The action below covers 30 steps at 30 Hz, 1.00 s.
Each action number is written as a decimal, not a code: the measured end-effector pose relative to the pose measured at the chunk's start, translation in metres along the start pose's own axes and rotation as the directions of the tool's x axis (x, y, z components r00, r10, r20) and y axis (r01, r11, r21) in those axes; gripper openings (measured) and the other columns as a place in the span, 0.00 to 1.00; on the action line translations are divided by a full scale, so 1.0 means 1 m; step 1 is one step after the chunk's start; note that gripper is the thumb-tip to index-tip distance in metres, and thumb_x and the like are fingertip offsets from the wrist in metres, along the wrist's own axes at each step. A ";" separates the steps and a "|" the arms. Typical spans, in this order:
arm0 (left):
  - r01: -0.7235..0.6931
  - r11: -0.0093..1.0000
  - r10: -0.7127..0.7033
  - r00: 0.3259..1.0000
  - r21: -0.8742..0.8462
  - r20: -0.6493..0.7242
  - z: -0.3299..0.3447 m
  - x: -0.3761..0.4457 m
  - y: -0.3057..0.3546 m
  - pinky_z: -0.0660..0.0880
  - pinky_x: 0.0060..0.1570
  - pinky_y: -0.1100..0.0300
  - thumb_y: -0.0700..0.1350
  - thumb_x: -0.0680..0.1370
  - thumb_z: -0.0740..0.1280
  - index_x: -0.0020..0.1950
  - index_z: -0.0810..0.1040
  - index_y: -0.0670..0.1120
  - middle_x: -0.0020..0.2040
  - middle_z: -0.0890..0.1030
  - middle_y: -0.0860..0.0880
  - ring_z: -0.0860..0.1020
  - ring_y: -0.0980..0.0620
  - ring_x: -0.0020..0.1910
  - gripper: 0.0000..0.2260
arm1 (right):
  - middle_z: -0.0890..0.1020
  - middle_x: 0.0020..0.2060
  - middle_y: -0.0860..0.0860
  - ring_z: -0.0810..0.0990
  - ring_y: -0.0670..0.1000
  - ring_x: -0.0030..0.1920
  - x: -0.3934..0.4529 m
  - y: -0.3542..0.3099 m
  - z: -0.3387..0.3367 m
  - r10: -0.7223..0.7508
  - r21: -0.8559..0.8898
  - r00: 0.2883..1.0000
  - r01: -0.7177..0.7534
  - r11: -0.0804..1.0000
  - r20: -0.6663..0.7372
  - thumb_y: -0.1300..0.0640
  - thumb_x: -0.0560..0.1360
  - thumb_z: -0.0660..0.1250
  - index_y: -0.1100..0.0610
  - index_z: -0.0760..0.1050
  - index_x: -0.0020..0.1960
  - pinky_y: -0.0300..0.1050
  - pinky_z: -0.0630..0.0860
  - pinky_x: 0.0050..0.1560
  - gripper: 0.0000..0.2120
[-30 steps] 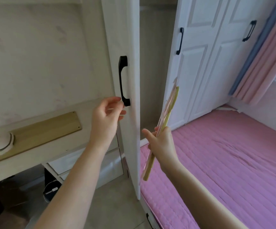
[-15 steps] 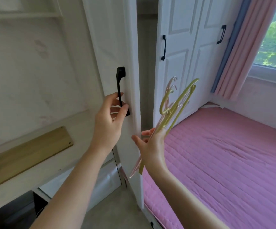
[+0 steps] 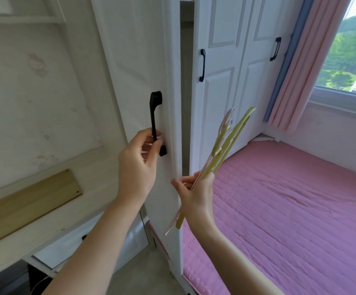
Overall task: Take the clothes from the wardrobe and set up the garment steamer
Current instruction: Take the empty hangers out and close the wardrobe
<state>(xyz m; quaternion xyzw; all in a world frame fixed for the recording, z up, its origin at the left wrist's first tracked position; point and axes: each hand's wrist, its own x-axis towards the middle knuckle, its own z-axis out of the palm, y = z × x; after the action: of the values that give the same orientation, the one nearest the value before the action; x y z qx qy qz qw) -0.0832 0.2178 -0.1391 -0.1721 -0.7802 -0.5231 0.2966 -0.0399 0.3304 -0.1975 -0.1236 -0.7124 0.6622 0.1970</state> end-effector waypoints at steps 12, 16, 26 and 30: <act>-0.125 0.979 0.127 0.992 0.160 -0.001 0.077 0.030 0.005 0.76 0.38 0.66 0.44 0.78 0.69 0.53 0.79 0.47 0.40 0.81 0.55 0.79 0.58 0.37 0.05 | 0.78 0.40 0.51 0.78 0.52 0.41 0.073 0.014 -0.044 -0.006 0.025 0.997 0.008 1.000 -0.076 0.63 0.71 0.73 0.49 0.61 0.46 0.37 0.74 0.41 0.21; -0.178 0.961 0.183 0.983 0.212 -0.004 0.110 0.049 0.002 0.77 0.36 0.63 0.47 0.77 0.69 0.50 0.78 0.46 0.39 0.82 0.53 0.80 0.57 0.36 0.05 | 0.79 0.40 0.51 0.78 0.51 0.41 0.111 0.018 -0.059 -0.007 0.006 0.996 0.007 1.000 -0.091 0.62 0.71 0.74 0.50 0.62 0.46 0.46 0.77 0.45 0.20; -0.415 0.735 0.479 0.877 0.536 0.022 0.183 0.107 -0.031 0.73 0.33 0.58 0.49 0.78 0.67 0.47 0.78 0.42 0.37 0.80 0.49 0.78 0.50 0.36 0.11 | 0.78 0.43 0.49 0.77 0.50 0.40 0.203 0.024 -0.072 0.006 0.007 0.995 -0.005 1.000 -0.103 0.60 0.73 0.72 0.50 0.62 0.46 0.48 0.78 0.45 0.18; -0.455 0.667 0.508 0.857 0.590 0.087 0.202 0.130 -0.046 0.72 0.47 0.54 0.50 0.76 0.69 0.51 0.77 0.40 0.42 0.79 0.46 0.77 0.44 0.42 0.13 | 0.78 0.44 0.50 0.77 0.46 0.39 0.239 0.028 -0.070 0.018 0.044 0.995 -0.013 0.999 -0.097 0.58 0.72 0.73 0.52 0.62 0.47 0.36 0.72 0.39 0.18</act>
<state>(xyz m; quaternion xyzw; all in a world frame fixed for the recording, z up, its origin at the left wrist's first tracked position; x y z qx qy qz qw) -0.2666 0.3802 -0.1442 -0.2486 -0.8164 -0.1633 0.4950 -0.2241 0.4996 -0.1937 -0.1569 -0.6864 0.6721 0.2290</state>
